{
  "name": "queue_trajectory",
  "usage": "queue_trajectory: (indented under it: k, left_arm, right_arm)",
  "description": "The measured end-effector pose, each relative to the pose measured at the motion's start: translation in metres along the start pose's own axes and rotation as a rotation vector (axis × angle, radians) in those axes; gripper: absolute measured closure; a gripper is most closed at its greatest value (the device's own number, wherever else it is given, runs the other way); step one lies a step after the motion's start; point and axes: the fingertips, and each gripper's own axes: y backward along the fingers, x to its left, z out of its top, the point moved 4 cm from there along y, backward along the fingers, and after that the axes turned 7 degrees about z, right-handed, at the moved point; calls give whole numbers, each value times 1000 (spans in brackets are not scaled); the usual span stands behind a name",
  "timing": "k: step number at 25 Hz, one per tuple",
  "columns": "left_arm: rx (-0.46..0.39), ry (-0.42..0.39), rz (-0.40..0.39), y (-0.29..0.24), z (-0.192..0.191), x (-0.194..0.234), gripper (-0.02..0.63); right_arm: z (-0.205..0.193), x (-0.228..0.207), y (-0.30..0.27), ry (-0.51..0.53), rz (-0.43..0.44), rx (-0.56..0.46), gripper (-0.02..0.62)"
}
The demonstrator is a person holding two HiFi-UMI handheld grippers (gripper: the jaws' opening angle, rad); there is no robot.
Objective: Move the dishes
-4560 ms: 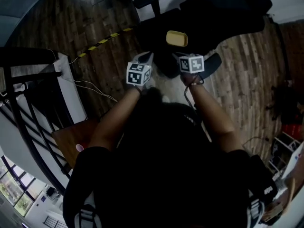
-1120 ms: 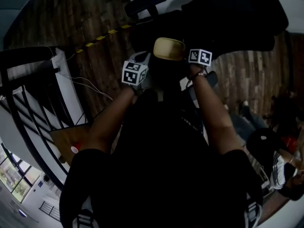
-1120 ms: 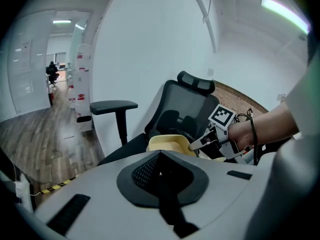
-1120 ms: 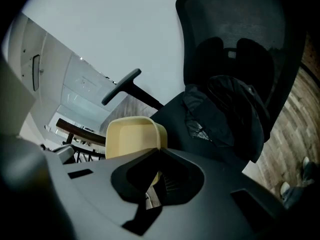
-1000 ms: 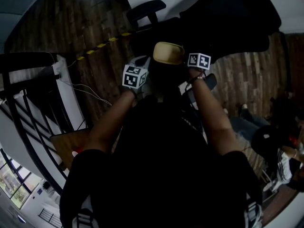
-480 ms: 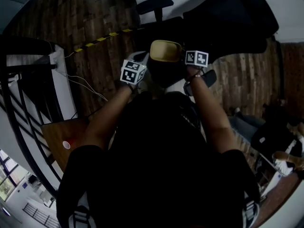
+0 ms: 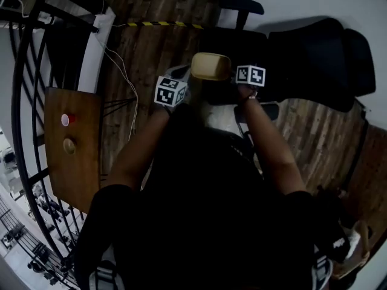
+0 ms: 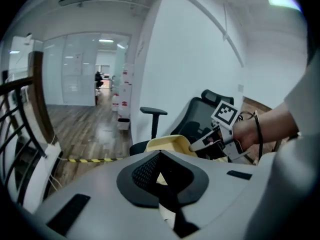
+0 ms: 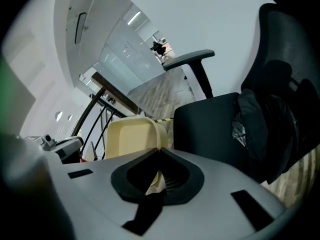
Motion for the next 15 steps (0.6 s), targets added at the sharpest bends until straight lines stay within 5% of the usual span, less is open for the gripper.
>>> queue_trajectory:
  k: [2,15]
  left_arm:
    - [-24,90,47,22,-13,-1,611]
    - [-77,329,462,206,-133,57,611]
  right_arm:
    - [-9,11,-6,52,27,44,578]
    - [-84,187,-100,394,254,303,578]
